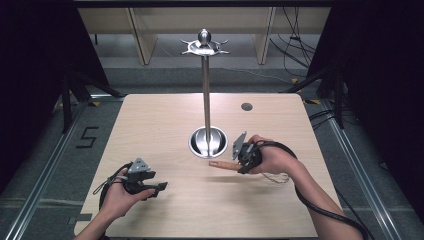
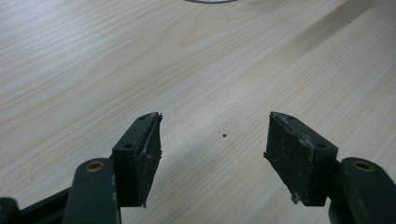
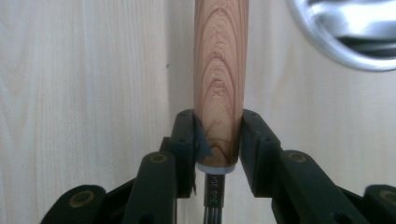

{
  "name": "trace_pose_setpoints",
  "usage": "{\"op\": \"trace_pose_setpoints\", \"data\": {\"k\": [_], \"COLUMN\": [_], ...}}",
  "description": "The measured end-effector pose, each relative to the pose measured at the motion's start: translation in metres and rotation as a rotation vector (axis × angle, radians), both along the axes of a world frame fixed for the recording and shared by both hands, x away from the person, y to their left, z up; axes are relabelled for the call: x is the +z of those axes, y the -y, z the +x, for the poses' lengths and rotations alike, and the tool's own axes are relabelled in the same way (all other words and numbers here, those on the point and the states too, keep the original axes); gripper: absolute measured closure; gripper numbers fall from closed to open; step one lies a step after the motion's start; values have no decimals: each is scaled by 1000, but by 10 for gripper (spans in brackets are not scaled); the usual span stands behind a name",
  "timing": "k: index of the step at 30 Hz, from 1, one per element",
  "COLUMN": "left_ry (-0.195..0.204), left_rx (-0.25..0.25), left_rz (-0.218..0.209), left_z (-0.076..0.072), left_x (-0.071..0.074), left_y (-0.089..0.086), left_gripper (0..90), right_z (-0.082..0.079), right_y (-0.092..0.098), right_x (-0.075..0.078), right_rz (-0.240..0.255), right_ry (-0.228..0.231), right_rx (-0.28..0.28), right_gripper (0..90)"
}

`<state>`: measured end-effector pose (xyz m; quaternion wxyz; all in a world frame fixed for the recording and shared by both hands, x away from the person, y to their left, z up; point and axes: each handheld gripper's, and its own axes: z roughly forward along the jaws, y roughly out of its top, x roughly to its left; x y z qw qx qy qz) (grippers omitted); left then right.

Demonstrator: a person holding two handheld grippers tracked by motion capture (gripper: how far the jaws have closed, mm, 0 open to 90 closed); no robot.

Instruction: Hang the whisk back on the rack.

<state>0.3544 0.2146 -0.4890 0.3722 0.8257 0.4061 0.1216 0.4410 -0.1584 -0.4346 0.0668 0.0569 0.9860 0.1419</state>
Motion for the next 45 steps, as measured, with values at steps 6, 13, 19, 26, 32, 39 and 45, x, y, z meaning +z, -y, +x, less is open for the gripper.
{"op": "trace_pose_setpoints", "data": {"k": [6,13,19,26,32,39,45], "left_ry": [-1,-4,0,0,-1,6,6], "left_rx": [-4,2,-1,0,5,11,10], "left_rz": [7,6,3,0,1,-3,-8], "left_z": [1,1,1,1,1,0,0], "left_x": [0,0,0,0,0,1,1], "left_y": [-1,0,-1,-1,-1,-2,-3], "left_gripper": [346,346,346,346,346,346,346], "right_z": [6,16,21,25,26,27,32], "right_y": [29,60,74,81,84,88,89], "right_x": [27,43,47,48,51,61,73], "right_rz": [207,388,469,530,561,633,703], "right_ry": [53,108,121,139,143,150,155], "right_rx": [-35,-88,-160,-177,-195,-212,-217], "right_gripper": [696,697,697,697,697,697,697]}}
